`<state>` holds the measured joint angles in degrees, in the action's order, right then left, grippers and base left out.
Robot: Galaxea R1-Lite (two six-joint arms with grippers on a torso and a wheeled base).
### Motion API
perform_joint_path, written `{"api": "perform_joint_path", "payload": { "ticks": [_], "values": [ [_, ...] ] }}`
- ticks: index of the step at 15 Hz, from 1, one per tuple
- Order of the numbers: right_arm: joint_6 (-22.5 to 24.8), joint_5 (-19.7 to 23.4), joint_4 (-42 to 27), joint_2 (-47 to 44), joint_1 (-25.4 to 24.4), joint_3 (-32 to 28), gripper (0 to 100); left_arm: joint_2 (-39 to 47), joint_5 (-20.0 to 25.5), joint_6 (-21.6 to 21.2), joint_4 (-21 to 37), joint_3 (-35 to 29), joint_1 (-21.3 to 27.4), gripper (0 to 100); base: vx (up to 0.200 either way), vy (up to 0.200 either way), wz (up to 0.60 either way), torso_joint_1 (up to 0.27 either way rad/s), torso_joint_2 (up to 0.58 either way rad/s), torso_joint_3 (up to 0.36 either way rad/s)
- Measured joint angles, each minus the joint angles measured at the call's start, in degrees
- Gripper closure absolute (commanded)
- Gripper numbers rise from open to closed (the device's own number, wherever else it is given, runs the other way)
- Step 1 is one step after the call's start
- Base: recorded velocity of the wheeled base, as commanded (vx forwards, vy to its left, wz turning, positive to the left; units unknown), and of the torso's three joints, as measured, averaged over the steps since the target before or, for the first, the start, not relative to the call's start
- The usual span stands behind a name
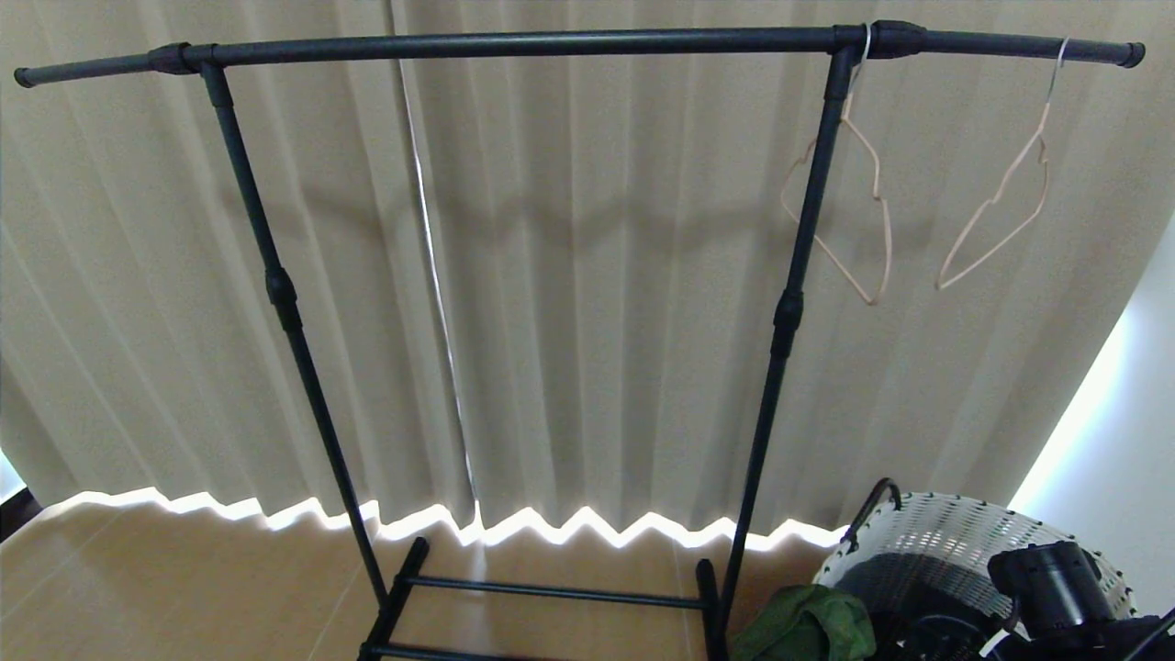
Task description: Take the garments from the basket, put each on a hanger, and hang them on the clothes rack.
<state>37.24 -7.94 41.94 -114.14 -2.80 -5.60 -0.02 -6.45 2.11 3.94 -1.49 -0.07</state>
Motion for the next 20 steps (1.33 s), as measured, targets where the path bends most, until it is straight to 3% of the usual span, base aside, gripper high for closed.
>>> {"api": "perform_joint_path", "payload": {
  "ticks": [2,8,11,14,16,17,20],
  "values": [
    [0.1,0.0,5.1,-3.2,0.8,1.0,100,0.0,0.0,0.0,0.0,0.0,0.0,0,0.0,0.0,0.0,0.0,0.0,0.0],
    [0.0,0.1,11.6,-4.1,1.4,4.1,100,0.0,0.3,0.0,0.0,0.0,0.0,0,0.0,0.0,0.0,0.0,0.0,0.0],
    [-0.1,0.3,12.7,3.9,1.4,5.2,100,0.0,0.3,0.0,0.0,0.0,0.0,0,0.0,0.0,0.0,0.0,0.0,0.0],
    [-0.1,0.3,10.8,18.7,1.5,5.1,100,0.0,0.3,-0.1,0.0,0.0,0.0,0,0.0,0.0,0.0,0.0,0.0,0.0],
    [-0.1,0.4,3.1,30.7,1.5,2.8,100,0.0,1.6,-0.2,0.0,0.0,0.0,0,0.0,0.0,0.0,0.0,0.0,0.0],
    [-0.2,0.4,-4.9,36.7,1.6,0.1,100,0.0,2.5,-0.3,0.0,0.0,0.0,0,0.0,0.0,0.0,0.0,0.0,0.0],
    [-2.8,0.4,-39.6,53.7,2.1,-15.1,100,0.0,2.8,-0.3,0.0,-0.1,0.0,0,0.0,0.0,0.0,0.0,0.0,0.0]
  ]
}}
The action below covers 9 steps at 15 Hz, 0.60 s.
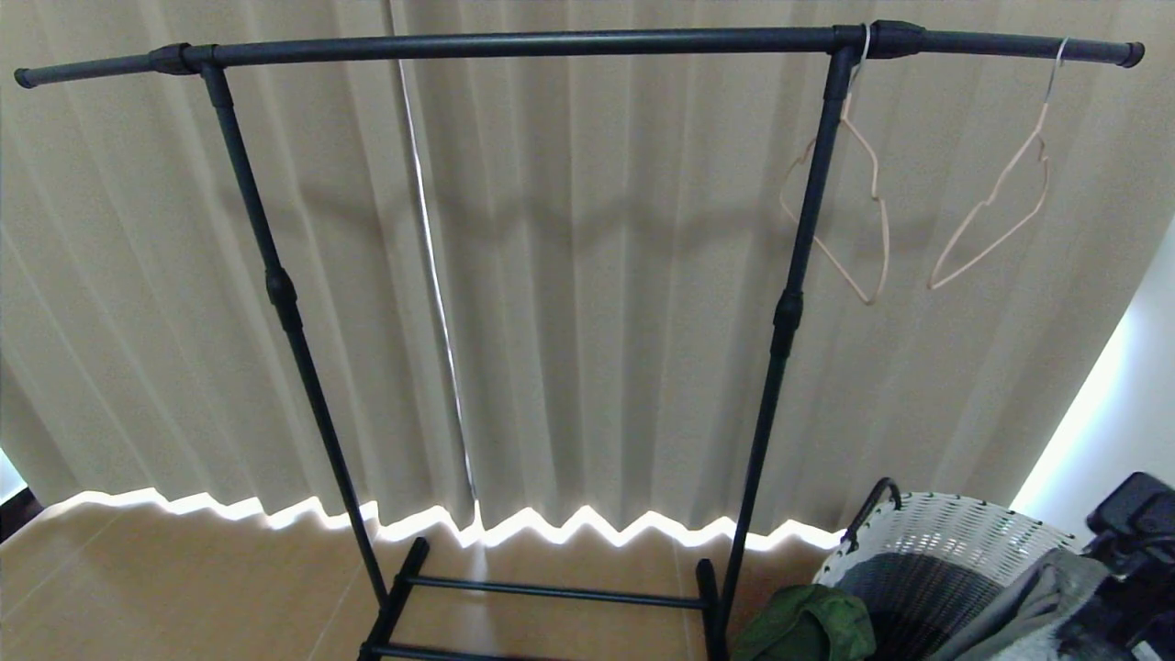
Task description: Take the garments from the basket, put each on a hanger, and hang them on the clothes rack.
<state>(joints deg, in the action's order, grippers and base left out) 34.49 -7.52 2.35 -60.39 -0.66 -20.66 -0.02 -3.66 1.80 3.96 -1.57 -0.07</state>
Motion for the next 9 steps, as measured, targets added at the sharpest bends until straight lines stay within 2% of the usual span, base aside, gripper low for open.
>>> {"api": "perform_joint_path", "payload": {
  "ticks": [1,2,3,5,9],
  "values": [
    [-2.3,0.0,-10.3,4.8,0.2,-5.7,100,0.0,0.0,0.0,0.0,0.0,0.0,0,0.0,0.0,0.0,0.0,0.0,0.0],
    [-5.5,0.0,-18.1,8.7,0.3,-10.4,100,0.0,0.0,-0.1,0.0,0.0,0.0,0,-0.2,0.0,0.0,0.002,0.01,0.007],
    [-9.4,0.0,-22.9,12.0,0.4,-13.9,100,0.0,0.0,-0.1,0.0,0.0,0.0,0,-0.2,0.0,0.0,0.002,0.0,0.007],
    [-13.0,0.0,-25.2,17.5,0.5,-16.4,100,0.0,0.1,-0.3,0.0,0.0,0.0,0,-0.2,0.0,0.0,0.005,0.0,-0.002],
    [-13.4,-0.1,-25.4,25.1,0.5,-13.9,100,0.0,0.4,-0.9,0.0,0.0,0.0,0,-0.2,0.0,0.0,-0.002,0.0,0.006]
  ]
}}
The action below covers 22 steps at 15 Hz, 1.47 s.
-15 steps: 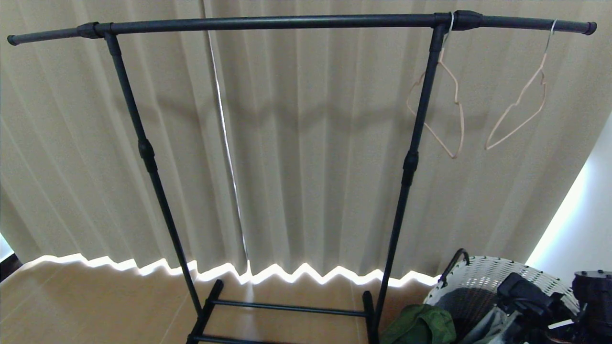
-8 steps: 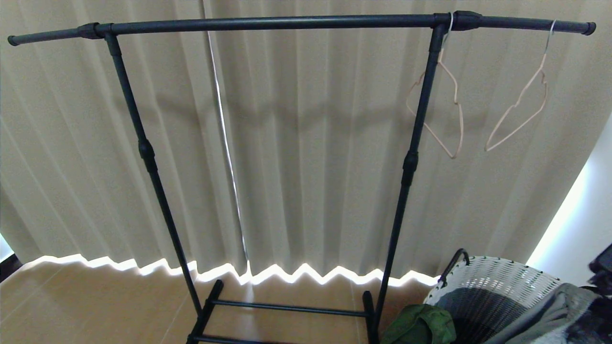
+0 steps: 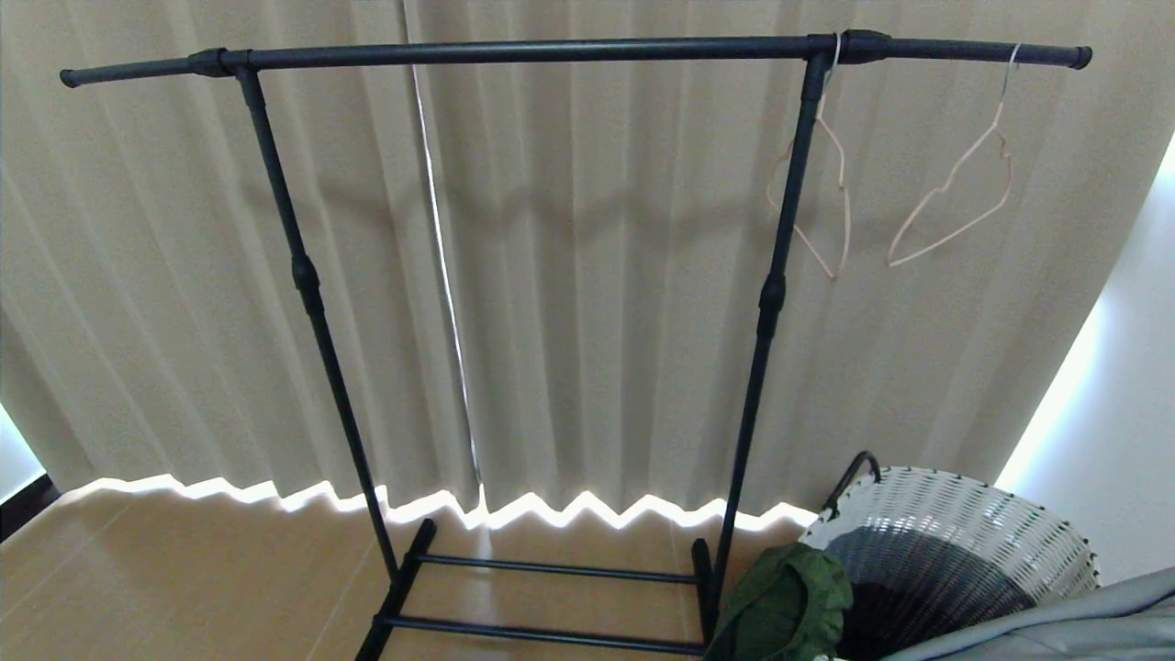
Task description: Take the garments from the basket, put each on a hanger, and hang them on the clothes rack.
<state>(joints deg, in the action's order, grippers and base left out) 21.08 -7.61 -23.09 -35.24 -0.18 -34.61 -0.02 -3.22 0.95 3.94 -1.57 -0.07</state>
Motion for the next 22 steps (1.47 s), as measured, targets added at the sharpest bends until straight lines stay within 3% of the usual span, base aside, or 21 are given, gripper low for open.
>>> {"api": "perform_joint_path", "payload": {
  "ticks": [6,16,22],
  "values": [
    [0.1,0.0,-0.1,5.6,0.0,2.9,100,0.0,1.7,-0.8,0.0,0.0,0.0,0,-0.033,0.0,0.0,0.0,0.0,0.002],
    [0.1,0.2,0.0,6.4,-0.9,4.3,100,0.0,1.7,-0.9,0.0,0.0,0.0,0,0.0,0.18,0.0,0.004,0.0,0.003],
    [0.1,1.6,0.6,4.2,-6.4,3.8,100,0.0,1.2,-3.8,0.0,0.1,0.0,0,0.0,0.0,0.0,0.0,0.0,0.0]
  ]
}}
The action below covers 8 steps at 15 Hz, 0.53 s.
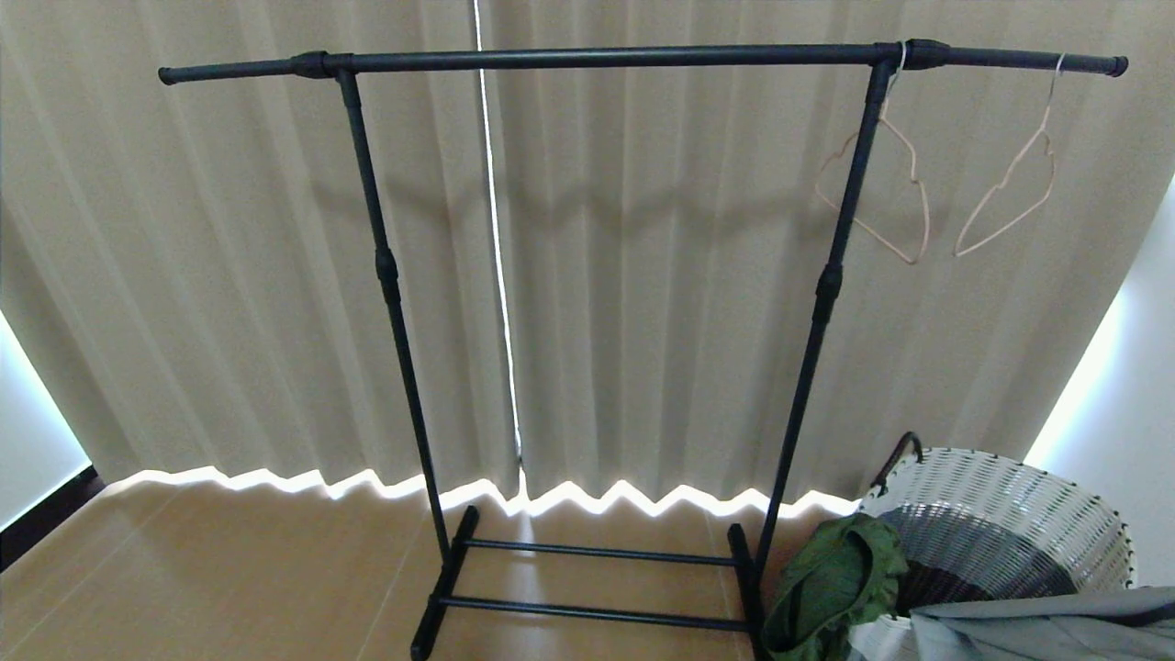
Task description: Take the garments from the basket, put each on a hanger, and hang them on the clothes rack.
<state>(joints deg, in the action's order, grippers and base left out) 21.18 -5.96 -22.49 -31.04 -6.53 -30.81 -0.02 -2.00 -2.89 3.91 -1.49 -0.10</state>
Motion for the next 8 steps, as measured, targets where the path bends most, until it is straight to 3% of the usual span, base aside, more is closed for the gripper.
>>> {"api": "perform_joint_path", "payload": {
  "ticks": [2,5,8],
  "values": [
    [0.0,2.4,0.1,-1.8,-1.7,-1.8,100,0.0,1.5,-3.4,0.0,0.0,0.1,0,0.0,0.0,0.0,0.0,0.0,0.0],
    [-1.7,4.6,0.0,-5.8,-4.7,-6.5,100,0.0,7.9,-4.8,-0.1,-2.4,0.0,0,0.0,0.0,0.0,0.0,0.0,0.0],
    [-11.5,4.7,0.1,-10.7,-11.8,-11.5,100,3.4,17.6,-4.9,-0.4,-10.7,-0.1,0,0.0,0.0,0.0,0.0,0.0,0.0]
  ]
}}
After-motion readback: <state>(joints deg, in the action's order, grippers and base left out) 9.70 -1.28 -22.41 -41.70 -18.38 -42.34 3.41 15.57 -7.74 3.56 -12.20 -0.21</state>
